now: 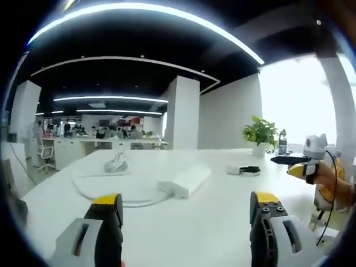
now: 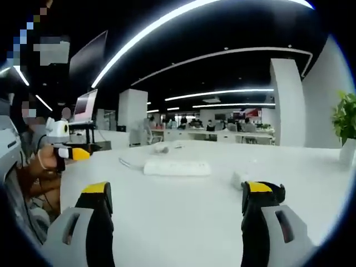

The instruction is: Straighten the power strip on the desk, plug the charger into it

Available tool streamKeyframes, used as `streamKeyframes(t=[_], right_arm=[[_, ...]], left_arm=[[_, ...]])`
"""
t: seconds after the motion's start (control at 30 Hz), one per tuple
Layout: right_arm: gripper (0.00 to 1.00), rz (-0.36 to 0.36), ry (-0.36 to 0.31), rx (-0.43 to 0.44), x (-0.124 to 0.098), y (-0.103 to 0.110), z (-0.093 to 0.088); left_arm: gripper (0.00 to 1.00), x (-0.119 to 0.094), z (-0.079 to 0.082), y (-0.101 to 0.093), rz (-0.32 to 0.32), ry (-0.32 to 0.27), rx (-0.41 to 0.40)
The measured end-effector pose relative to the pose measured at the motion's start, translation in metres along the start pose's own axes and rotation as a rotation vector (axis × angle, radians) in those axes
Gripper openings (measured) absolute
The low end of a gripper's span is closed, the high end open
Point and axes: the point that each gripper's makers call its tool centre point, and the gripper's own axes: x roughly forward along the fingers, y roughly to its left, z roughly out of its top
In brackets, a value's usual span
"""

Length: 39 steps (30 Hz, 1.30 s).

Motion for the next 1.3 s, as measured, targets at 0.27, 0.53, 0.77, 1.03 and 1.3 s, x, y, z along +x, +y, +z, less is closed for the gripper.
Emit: streamKeyframes(t=[0.27, 0.53, 0.77, 1.03, 1.3], right_arm=[[0.97, 0.009, 0.017, -0.007, 0.013, -0.01, -0.004], [1.0, 0.057, 0.007, -0.026, 0.031, -0.011, -0.004], [1.0, 0.089, -0.01, -0.067, 0.053, -0.02, 0.004], [1.0, 0.131, 0.026, -0.036, 0.082, -0.023, -0.008], [1.0, 0.124, 0.016, -0.056, 0.104, -0.03, -0.007]], left_arm=[[0.97, 0.011, 0.001, -0.001, -0.009, 0.005, 0.004], [0.96, 0.027, 0.004, -0.001, -0.015, 0.009, 0.022], [0.96, 0.045, 0.008, -0.001, -0.021, 0.002, 0.018], [0.97, 0.062, 0.018, 0.004, 0.005, -0.044, 0.037], [0.98, 0.079, 0.015, 0.005, 0.012, -0.021, 0.055]])
